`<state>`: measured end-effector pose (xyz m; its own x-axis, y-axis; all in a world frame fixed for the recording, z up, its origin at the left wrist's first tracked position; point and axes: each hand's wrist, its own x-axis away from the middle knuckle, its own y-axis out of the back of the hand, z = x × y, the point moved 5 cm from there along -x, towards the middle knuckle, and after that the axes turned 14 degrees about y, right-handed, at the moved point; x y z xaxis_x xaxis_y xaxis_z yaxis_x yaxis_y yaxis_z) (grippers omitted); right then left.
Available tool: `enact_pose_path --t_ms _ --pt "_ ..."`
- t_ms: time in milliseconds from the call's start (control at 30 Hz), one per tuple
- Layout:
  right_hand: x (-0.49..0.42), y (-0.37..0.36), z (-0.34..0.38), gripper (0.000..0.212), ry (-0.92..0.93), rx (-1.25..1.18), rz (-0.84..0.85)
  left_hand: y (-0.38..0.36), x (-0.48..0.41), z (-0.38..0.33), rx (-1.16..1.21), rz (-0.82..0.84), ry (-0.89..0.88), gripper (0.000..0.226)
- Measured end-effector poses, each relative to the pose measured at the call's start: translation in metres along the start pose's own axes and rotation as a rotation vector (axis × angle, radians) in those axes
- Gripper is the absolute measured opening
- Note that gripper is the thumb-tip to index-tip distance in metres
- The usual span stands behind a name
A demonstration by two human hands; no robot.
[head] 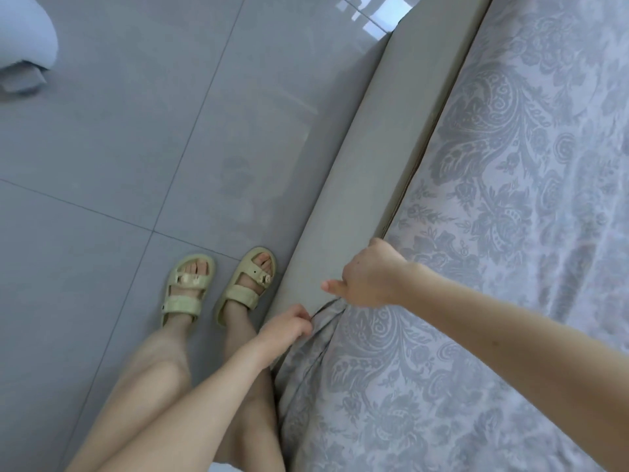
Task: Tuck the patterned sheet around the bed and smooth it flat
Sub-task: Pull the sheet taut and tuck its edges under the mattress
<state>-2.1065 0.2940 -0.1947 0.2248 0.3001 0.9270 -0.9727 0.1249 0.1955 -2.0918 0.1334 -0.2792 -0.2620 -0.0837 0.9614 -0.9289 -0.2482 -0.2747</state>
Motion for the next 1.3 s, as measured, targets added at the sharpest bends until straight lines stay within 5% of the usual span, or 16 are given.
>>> enact_pose_path --t_ms 167,367,433,567,733,1000,1167,1300 --pt "-0.002 -0.025 0.034 0.066 -0.028 0.017 -0.054 -0.008 0.002 0.028 -0.064 -0.002 -0.118 0.014" --pt "-0.025 -0.045 0.037 0.082 -0.200 -0.084 0.260 -0.019 0.035 0.044 0.289 -0.133 -0.335 0.031" --pt "-0.025 -0.051 0.039 0.085 -0.228 -0.104 0.318 -0.031 0.042 0.051 0.413 -0.056 -0.315 0.029" --pt "-0.004 -0.047 0.042 0.084 -0.243 -0.260 0.332 -0.070 0.055 0.049 0.583 0.365 -0.168 0.034" --pt "0.019 -0.047 0.040 0.096 -0.281 -0.331 0.252 -0.105 0.027 0.017 0.268 0.575 -0.104 0.061" --pt "-0.010 -0.051 0.038 0.093 -0.297 -0.101 0.173 -0.089 -0.005 0.034 0.460 0.604 -0.011 0.063" --pt "-0.016 -0.053 0.033 0.078 -0.334 -0.134 0.177 -0.061 0.004 0.007 0.471 0.457 -0.194 0.078" --pt "-0.002 -0.033 -0.006 0.077 -0.448 0.125 0.117 -0.079 0.015 -0.034 0.488 0.618 -0.276 0.085"
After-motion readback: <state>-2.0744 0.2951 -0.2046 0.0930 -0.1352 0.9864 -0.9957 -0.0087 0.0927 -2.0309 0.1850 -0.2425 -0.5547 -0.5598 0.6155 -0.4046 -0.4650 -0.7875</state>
